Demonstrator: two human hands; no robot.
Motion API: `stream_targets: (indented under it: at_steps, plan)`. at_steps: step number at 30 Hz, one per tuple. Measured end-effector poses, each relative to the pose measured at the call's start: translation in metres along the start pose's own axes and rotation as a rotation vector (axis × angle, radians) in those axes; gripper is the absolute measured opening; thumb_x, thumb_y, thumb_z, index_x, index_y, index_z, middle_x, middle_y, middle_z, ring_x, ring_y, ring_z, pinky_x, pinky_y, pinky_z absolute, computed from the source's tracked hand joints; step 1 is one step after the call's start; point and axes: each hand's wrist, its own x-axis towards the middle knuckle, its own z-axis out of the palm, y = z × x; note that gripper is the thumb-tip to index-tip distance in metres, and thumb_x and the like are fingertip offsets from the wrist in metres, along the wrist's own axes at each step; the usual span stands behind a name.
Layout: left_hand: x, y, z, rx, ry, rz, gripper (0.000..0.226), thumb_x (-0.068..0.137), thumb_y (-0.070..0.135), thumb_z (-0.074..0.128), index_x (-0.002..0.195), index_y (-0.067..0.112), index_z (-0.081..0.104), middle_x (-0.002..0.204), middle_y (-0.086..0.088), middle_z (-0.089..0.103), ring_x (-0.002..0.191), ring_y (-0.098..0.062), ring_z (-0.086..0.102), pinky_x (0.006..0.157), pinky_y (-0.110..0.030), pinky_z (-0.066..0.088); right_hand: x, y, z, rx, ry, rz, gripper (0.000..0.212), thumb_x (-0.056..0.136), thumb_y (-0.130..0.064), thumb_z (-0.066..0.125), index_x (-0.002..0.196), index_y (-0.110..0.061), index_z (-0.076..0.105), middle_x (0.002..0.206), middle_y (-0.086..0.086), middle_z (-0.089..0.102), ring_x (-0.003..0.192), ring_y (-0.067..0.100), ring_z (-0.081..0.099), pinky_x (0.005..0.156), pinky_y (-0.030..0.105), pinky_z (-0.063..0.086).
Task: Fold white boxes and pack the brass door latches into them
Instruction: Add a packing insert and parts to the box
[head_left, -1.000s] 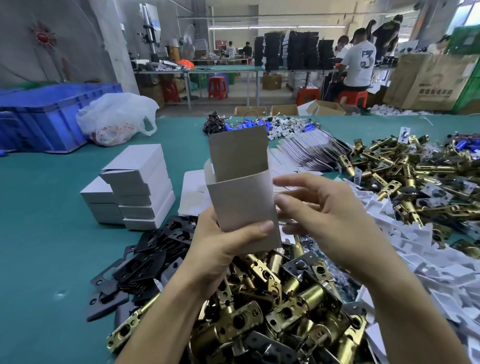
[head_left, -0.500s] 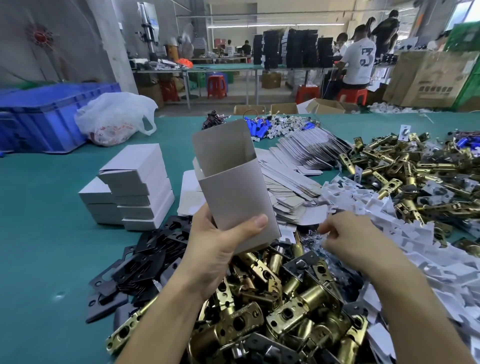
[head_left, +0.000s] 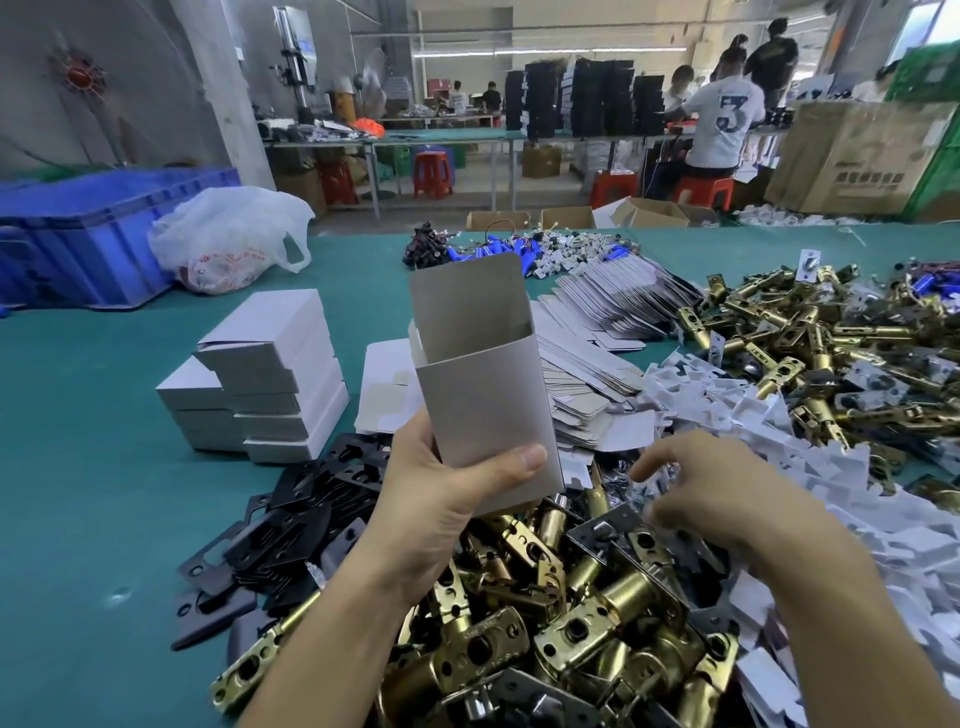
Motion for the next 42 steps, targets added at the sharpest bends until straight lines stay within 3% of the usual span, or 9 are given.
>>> stream_targets:
  at_steps: [7, 9, 12, 15, 18, 25, 34, 38, 42]
  plan:
    - [0.000, 0.000, 0.001, 0.011, -0.007, -0.016, 0.042, 0.060, 0.008, 0.086, 0.088, 0.037, 0.077, 0.093, -0.002, 0.077, 0.088, -0.019, 0.075, 0.071, -0.034, 0.062, -0.017, -0.001, -0.015, -0.038, -0.062, 0.002, 0.061, 0.074, -0.002, 0.080, 0.121, -0.035, 0.059, 0.113, 0.011, 0.063, 0.073, 0.019, 0.068, 0.061, 0.030, 0.055]
    - [0.000, 0.000, 0.001, 0.012, -0.004, -0.022, 0.042, 0.059, 0.008, 0.086, 0.089, 0.037, 0.077, 0.093, -0.002, 0.077, 0.088, -0.021, 0.075, 0.073, -0.039, 0.063, -0.018, -0.001, -0.015, -0.063, -0.072, 0.018, 0.058, 0.074, -0.001, 0.080, 0.117, -0.033, 0.060, 0.115, 0.011, 0.062, 0.084, 0.023, 0.069, 0.072, 0.036, 0.060]
    - [0.000, 0.000, 0.002, 0.016, -0.004, -0.038, 0.044, 0.057, 0.009, 0.090, 0.090, 0.035, 0.077, 0.093, -0.003, 0.077, 0.088, -0.022, 0.075, 0.071, -0.040, 0.063, -0.019, 0.001, -0.017, -0.077, -0.040, 0.014, 0.044, 0.077, 0.002, 0.076, 0.104, -0.030, 0.064, 0.103, 0.007, 0.065, 0.075, 0.018, 0.070, 0.066, 0.034, 0.059]
    - [-0.001, 0.000, 0.001, -0.008, -0.020, -0.056, 0.047, 0.051, 0.018, 0.094, 0.094, 0.027, 0.077, 0.094, -0.006, 0.076, 0.087, -0.025, 0.075, 0.065, -0.040, 0.062, -0.024, -0.002, -0.025, 0.005, 0.078, -0.125, 0.032, 0.086, -0.002, 0.071, 0.096, -0.031, 0.065, 0.083, 0.001, 0.070, 0.055, 0.003, 0.062, 0.048, 0.018, 0.045]
    - [-0.002, 0.000, 0.002, 0.003, -0.048, -0.057, 0.044, 0.055, 0.021, 0.092, 0.095, 0.027, 0.076, 0.094, -0.007, 0.076, 0.083, -0.026, 0.076, 0.059, -0.036, 0.061, -0.033, -0.008, -0.034, 0.146, 0.349, -0.293, 0.029, 0.098, -0.008, 0.054, 0.096, -0.034, 0.065, 0.071, -0.002, 0.066, 0.041, 0.008, 0.053, 0.038, 0.020, 0.040]
    - [-0.005, 0.002, 0.004, 0.114, -0.176, -0.078, 0.045, 0.060, 0.023, 0.091, 0.101, 0.032, 0.074, 0.099, -0.006, 0.076, 0.086, -0.029, 0.076, 0.059, -0.037, 0.061, -0.062, -0.035, -0.039, 0.717, 0.574, -0.703, 0.032, 0.098, -0.001, 0.053, 0.106, -0.029, 0.067, 0.094, -0.012, 0.069, 0.073, 0.015, 0.071, 0.060, 0.020, 0.058]
    - [-0.006, 0.001, 0.003, 0.188, -0.319, -0.113, 0.039, 0.071, 0.008, 0.086, 0.098, 0.032, 0.075, 0.093, -0.003, 0.075, 0.084, -0.022, 0.074, 0.062, -0.036, 0.062, -0.057, -0.052, -0.030, 0.643, 0.717, -0.919, 0.028, 0.095, 0.001, 0.058, 0.110, -0.022, 0.065, 0.104, 0.003, 0.069, 0.082, 0.012, 0.069, 0.068, 0.014, 0.053]
    - [-0.006, 0.001, 0.003, 0.198, -0.359, -0.091, 0.038, 0.071, 0.006, 0.084, 0.103, 0.025, 0.073, 0.092, -0.006, 0.073, 0.083, -0.018, 0.069, 0.066, -0.037, 0.062, -0.058, -0.053, -0.027, 0.594, 0.560, -0.893, 0.026, 0.091, 0.002, 0.063, 0.102, -0.020, 0.073, 0.096, -0.006, 0.073, 0.081, 0.006, 0.069, 0.066, 0.015, 0.053]
    - [-0.006, 0.002, 0.004, 0.182, -0.359, -0.071, 0.044, 0.069, 0.015, 0.085, 0.109, 0.030, 0.073, 0.098, -0.007, 0.074, 0.090, -0.019, 0.070, 0.075, -0.040, 0.063, -0.059, -0.054, -0.025, 0.439, 0.636, -0.822, 0.025, 0.090, -0.002, 0.067, 0.094, -0.025, 0.076, 0.080, -0.020, 0.071, 0.072, 0.001, 0.068, 0.063, 0.018, 0.053]
